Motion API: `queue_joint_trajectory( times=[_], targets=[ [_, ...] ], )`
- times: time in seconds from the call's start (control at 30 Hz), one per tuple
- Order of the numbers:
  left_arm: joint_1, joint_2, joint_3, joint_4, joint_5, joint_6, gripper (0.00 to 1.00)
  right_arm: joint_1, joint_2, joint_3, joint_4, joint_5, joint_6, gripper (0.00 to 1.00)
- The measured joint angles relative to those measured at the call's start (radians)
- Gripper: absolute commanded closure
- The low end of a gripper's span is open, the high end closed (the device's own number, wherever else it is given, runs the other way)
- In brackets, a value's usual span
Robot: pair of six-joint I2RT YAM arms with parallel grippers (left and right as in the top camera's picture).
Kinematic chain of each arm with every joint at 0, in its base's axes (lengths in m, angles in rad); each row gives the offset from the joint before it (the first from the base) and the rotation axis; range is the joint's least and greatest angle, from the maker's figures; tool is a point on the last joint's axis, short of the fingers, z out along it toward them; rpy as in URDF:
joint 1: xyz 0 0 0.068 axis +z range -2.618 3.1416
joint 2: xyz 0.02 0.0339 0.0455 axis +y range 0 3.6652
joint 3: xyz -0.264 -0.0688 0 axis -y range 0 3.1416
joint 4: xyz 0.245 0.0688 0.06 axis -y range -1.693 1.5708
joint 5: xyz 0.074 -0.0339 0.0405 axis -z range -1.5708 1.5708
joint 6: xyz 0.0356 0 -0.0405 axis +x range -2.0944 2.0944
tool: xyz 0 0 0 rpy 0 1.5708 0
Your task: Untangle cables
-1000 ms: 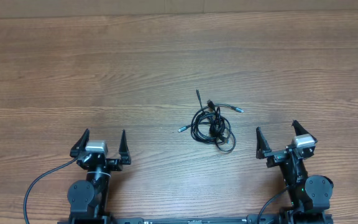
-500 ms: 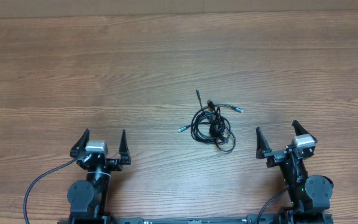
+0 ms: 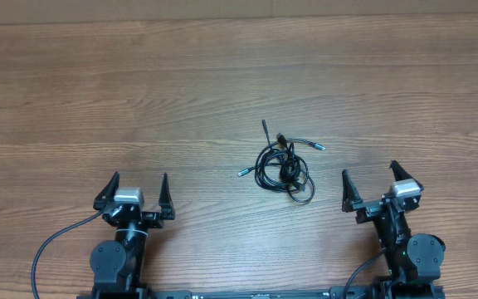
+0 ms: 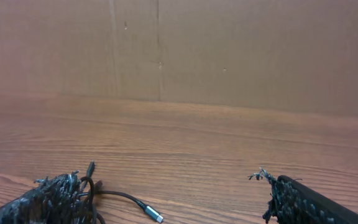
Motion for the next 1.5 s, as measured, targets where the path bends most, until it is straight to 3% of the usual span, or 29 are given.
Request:
queue_joint_trajectory(
  times=[0.73, 1.2, 1.5],
  targets=[
    [0.000, 0.000, 0.003, -0.005, 0.045, 0.000, 0.00, 0.000, 0.000, 0.000, 0.000, 0.000, 0.000, 0.00],
    [0.000, 0.001, 0.117, -0.169, 0.102, 0.004, 0.00, 0.000, 0.000, 0.000, 0.000, 0.000, 0.000, 0.00],
    [0.000, 0.137, 0.208, -0.188, 0.102, 0.004, 0.01, 0.000, 0.000, 0.000, 0.000, 0.000, 0.000, 0.00]
  ],
)
